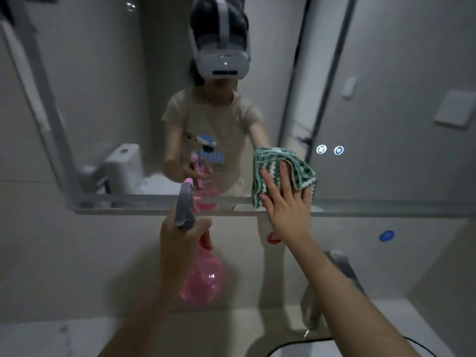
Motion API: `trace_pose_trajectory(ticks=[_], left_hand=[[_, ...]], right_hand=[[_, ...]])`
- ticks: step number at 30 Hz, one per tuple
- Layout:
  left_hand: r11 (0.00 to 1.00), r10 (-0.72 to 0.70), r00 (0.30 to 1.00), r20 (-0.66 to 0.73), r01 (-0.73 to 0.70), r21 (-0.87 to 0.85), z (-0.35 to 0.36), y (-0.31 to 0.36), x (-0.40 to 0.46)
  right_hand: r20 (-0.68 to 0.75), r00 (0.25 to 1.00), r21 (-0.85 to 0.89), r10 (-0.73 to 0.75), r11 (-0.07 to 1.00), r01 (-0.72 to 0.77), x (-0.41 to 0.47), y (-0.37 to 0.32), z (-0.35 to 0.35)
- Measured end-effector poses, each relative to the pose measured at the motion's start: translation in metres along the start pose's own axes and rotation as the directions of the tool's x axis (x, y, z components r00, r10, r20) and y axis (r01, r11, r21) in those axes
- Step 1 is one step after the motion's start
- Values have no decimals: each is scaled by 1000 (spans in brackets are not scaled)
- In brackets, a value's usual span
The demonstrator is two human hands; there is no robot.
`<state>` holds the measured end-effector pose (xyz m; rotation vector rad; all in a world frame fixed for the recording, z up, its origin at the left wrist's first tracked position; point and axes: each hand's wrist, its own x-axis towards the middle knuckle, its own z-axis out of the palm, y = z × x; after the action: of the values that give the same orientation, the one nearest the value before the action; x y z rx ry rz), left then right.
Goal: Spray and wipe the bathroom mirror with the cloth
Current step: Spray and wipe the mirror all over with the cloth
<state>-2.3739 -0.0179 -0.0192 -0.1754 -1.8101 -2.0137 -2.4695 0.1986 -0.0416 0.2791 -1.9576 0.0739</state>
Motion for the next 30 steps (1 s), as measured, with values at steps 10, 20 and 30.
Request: trace_pose_trajectory(ticks=[10,20,30], left_hand=[[998,-22,999,-38,20,-62,17,-2,1],[981,13,993,-119,-36,-192,-73,18,34],[999,15,969,-245,-26,-42,-193,32,54]], right_hand=[[40,999,23,7,1000,-8,-5,13,5],[36,969,105,246,963,-248,59,-113,12],[-19,1000,116,23,993,-20,128,-302,35]])
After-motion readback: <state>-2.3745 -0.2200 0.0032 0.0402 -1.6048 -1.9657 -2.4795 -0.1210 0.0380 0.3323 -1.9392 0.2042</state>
